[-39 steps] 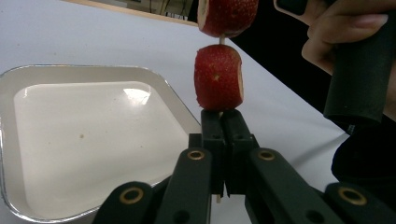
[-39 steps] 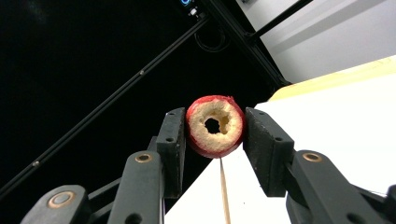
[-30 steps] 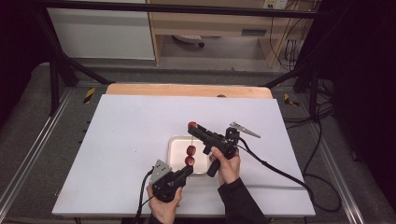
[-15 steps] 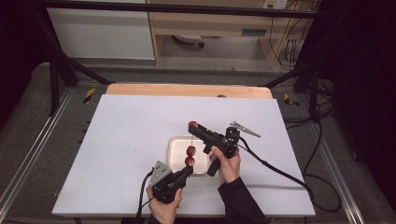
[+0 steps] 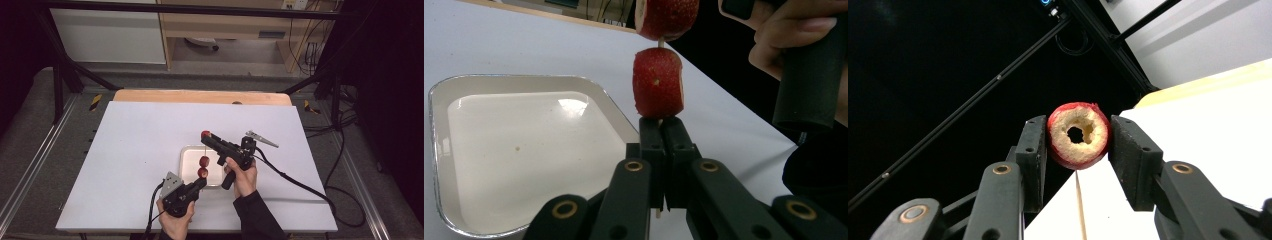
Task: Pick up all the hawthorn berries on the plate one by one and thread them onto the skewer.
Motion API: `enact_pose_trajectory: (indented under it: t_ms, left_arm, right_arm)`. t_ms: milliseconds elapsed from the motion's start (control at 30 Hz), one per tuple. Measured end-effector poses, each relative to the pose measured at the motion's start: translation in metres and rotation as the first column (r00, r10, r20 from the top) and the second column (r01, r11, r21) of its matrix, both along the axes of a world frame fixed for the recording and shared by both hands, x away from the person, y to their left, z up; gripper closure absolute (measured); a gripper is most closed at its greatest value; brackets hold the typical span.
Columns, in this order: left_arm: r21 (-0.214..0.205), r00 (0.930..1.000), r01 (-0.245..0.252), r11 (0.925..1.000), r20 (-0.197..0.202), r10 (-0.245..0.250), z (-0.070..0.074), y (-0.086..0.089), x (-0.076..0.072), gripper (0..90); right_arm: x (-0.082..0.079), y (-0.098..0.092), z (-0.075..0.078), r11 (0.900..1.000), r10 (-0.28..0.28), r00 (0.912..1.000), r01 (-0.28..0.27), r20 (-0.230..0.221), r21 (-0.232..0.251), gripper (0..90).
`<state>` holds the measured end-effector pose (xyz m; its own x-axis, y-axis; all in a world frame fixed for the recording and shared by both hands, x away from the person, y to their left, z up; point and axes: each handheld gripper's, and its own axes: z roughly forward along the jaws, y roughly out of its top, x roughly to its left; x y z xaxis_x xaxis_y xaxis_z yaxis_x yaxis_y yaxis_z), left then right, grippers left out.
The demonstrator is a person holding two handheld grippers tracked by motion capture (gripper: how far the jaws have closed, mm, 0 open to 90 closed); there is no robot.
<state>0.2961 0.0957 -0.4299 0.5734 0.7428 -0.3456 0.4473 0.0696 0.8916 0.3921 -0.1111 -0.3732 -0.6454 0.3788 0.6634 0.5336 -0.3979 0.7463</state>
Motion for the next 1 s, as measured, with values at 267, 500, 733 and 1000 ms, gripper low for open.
enact_pose_trajectory:
  t_ms: [267, 500, 733, 1000]
  left_arm:
    - [0.001, 1.0000, 0.002, 1.0000, -0.010, -0.002, -0.001, -0.001, 0.001, 88.8]
    - [-0.016, 1.0000, -0.001, 0.9999, -0.007, 0.001, 0.001, -0.002, 0.002, 88.8]
    - [-0.055, 1.0000, -0.003, 0.9985, -0.001, 0.003, 0.001, -0.003, 0.000, 88.9]
    - [-0.066, 0.9997, -0.022, 0.9976, 0.006, 0.022, 0.006, 0.004, 0.003, 88.8]
  right_arm:
    - [0.000, 0.001, -0.002, 1.0000, 0.005, 1.0000, -0.005, -0.002, -0.003, 60.2]
    - [-0.002, 0.001, -0.002, 1.0000, 0.004, 0.9999, -0.004, 0.010, -0.003, 60.2]
    - [-0.005, 0.001, -0.001, 0.9993, -0.009, 0.9983, 0.011, 0.058, -0.036, 60.3]
    - [-0.010, 0.007, -0.012, 0.9917, 0.039, 0.9977, -0.032, 0.056, -0.124, 60.2]
